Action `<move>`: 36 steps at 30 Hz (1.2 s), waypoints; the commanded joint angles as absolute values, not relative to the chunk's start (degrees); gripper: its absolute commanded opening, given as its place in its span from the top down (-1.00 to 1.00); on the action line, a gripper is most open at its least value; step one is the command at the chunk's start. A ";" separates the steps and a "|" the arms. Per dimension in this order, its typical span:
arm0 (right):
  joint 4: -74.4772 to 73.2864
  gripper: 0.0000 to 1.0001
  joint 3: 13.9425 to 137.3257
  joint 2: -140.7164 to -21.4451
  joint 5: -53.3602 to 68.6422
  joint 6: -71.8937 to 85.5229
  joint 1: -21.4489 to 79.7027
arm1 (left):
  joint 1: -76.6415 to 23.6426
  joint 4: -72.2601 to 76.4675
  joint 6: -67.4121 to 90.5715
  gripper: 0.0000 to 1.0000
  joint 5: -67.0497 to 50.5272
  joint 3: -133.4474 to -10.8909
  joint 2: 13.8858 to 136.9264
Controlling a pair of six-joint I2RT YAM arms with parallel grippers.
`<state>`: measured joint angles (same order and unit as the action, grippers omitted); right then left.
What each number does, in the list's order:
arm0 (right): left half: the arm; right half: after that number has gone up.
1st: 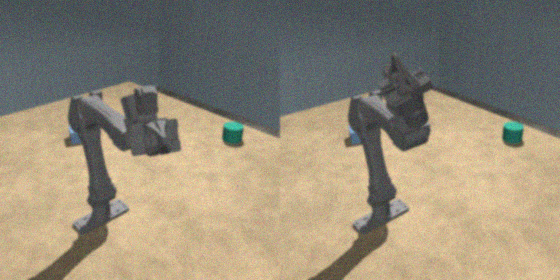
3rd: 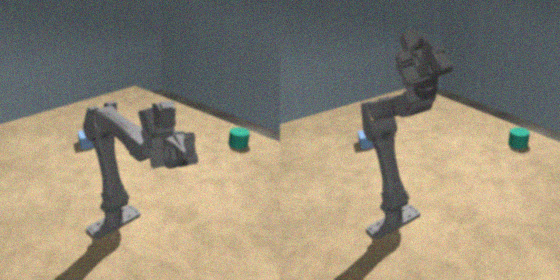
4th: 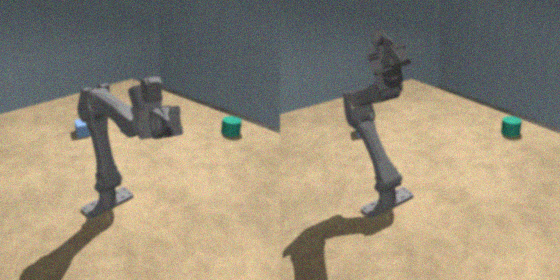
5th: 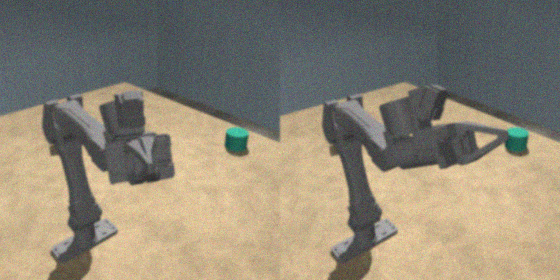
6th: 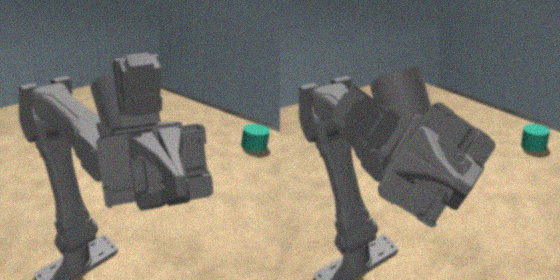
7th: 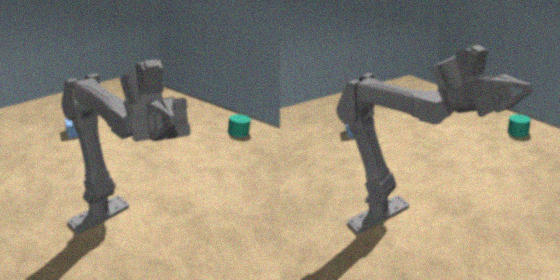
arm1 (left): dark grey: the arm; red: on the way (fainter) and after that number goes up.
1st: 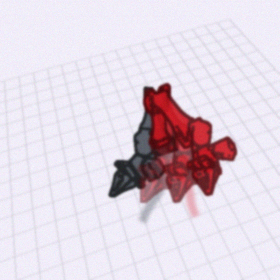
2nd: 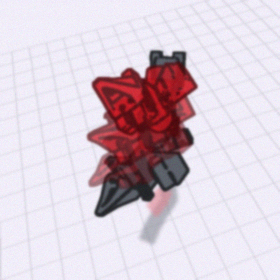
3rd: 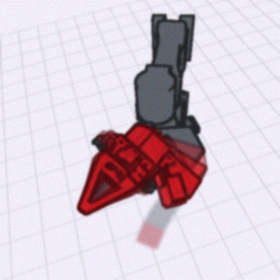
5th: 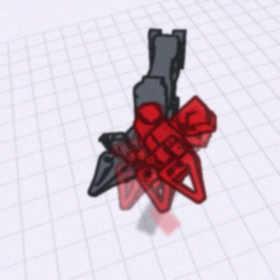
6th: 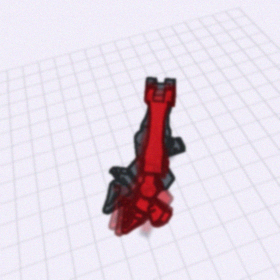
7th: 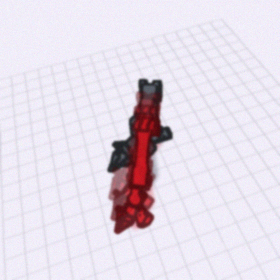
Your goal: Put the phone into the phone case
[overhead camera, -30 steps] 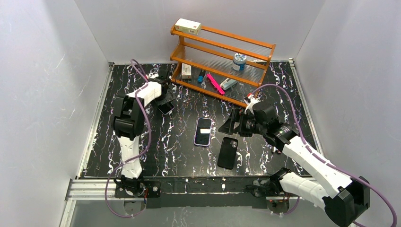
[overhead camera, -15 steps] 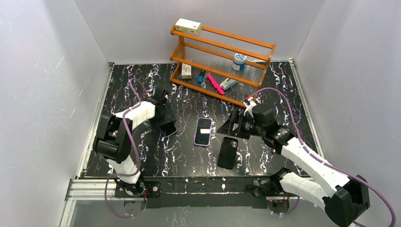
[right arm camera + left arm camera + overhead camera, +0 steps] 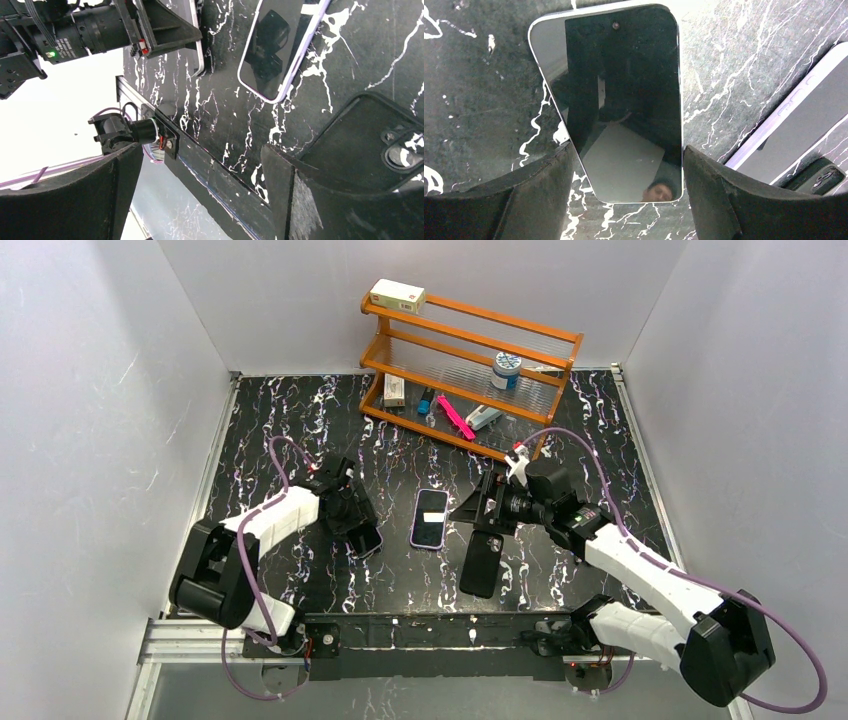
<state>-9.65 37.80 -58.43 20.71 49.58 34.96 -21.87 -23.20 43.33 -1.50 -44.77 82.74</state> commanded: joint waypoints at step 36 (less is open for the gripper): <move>13.03 -0.37 47.62 -89.70 17.35 53.43 52.45 | -22.04 -32.10 45.33 -0.72 5.23 -48.01 78.12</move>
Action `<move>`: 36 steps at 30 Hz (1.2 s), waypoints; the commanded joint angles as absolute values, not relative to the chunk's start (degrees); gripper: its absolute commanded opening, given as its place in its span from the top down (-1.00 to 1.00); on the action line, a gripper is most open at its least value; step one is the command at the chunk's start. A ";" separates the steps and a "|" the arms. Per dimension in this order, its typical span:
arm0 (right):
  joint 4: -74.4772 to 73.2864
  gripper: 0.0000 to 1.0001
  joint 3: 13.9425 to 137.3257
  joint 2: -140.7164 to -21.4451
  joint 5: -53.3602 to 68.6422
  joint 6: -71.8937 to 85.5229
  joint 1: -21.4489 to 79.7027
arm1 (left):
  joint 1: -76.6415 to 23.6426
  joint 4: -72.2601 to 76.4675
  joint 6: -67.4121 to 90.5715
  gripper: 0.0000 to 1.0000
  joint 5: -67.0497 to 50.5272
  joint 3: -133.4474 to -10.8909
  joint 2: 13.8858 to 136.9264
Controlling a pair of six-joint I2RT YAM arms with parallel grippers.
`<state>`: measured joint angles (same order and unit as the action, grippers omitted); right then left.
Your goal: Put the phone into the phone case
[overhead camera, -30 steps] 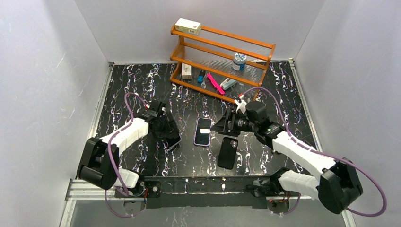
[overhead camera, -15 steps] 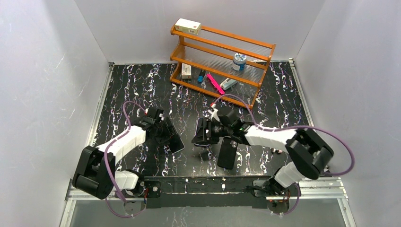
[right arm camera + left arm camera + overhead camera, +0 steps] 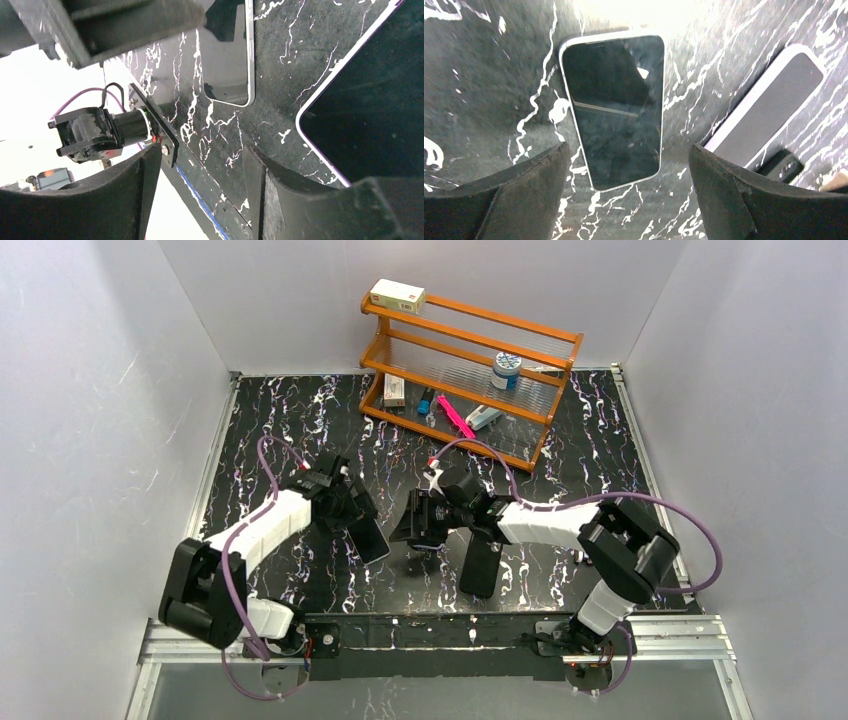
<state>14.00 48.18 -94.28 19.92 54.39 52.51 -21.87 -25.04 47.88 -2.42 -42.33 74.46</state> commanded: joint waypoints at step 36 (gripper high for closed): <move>9.12 -0.92 43.49 -82.24 14.97 49.43 52.47 | -26.54 -28.84 49.51 -0.36 7.36 -49.37 89.45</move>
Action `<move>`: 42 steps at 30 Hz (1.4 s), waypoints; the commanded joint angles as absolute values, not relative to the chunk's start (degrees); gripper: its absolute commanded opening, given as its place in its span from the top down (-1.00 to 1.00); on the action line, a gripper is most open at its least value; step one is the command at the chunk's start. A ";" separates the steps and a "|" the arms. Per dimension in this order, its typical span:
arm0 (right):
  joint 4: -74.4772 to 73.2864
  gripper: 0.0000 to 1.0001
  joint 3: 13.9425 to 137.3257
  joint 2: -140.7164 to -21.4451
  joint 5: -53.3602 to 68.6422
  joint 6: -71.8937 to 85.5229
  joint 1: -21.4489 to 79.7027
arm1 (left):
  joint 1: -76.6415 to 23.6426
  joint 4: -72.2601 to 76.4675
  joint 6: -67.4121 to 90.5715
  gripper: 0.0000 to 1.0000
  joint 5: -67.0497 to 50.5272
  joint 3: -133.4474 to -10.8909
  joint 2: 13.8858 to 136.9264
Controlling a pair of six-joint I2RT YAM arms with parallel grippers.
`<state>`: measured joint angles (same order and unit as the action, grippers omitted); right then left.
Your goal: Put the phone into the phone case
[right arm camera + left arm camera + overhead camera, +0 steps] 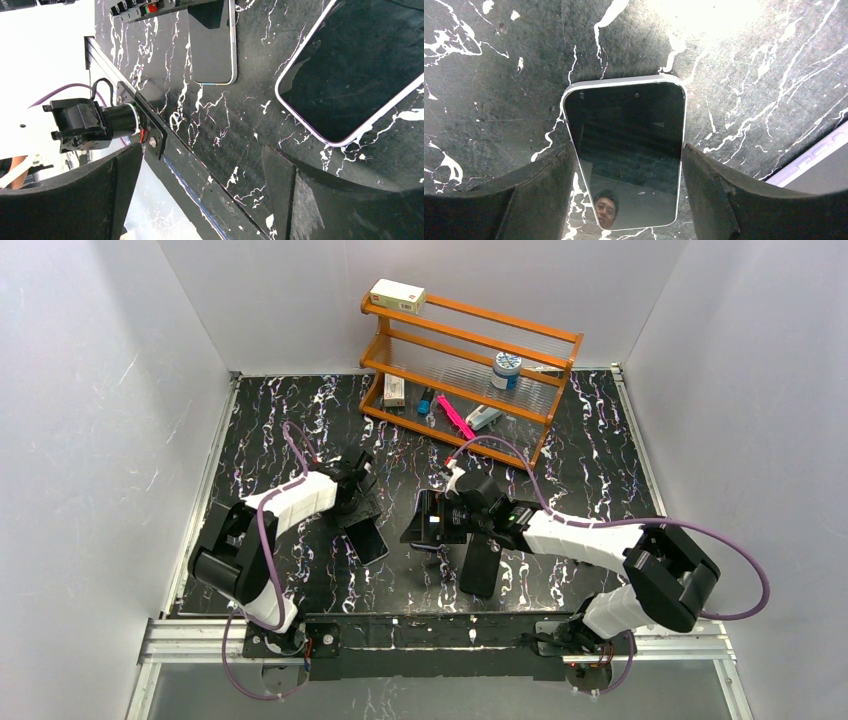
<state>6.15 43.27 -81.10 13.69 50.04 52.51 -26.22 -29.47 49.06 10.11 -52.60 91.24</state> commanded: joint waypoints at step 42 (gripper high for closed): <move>20.73 0.97 49.03 -101.16 23.29 48.51 56.84 | -26.10 -15.25 52.77 -0.45 -11.39 -32.99 67.41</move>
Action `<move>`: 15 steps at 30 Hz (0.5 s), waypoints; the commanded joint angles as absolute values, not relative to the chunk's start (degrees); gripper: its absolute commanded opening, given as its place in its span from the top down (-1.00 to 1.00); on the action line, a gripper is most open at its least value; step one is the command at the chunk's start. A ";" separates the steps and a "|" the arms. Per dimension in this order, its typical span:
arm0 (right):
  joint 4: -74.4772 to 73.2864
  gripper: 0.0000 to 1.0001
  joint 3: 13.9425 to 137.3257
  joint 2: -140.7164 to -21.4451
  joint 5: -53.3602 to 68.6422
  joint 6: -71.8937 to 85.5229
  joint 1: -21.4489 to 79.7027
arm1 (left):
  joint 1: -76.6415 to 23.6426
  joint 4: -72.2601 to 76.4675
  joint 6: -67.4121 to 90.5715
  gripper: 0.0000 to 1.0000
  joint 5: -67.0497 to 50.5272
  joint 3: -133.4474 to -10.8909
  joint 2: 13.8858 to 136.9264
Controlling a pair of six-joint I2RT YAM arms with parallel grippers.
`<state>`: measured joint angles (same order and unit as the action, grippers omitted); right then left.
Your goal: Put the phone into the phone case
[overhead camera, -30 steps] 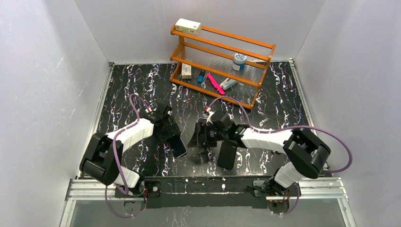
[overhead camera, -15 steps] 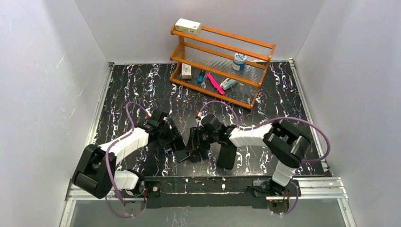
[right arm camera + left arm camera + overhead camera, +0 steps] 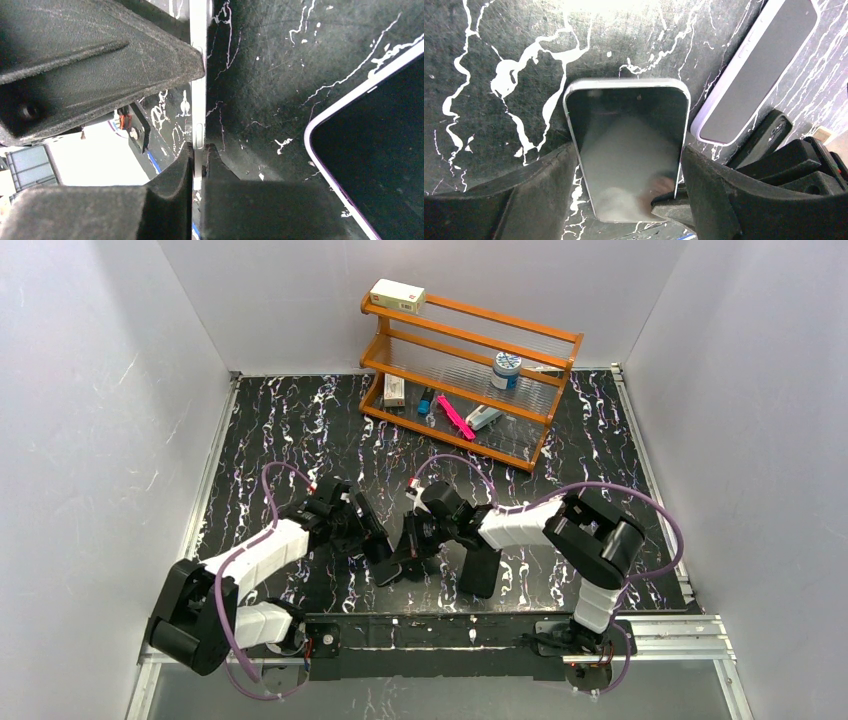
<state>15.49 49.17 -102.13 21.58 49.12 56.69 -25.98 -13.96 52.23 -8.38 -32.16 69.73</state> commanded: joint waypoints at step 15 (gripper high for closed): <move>6.82 0.97 42.38 -78.26 15.99 50.97 54.11 | -26.17 -16.48 49.01 -0.96 -18.88 -42.87 61.36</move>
<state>9.91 43.00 -87.37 19.14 49.69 55.11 -26.00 -15.38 50.98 -14.59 -39.99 63.40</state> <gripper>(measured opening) 0.076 0.974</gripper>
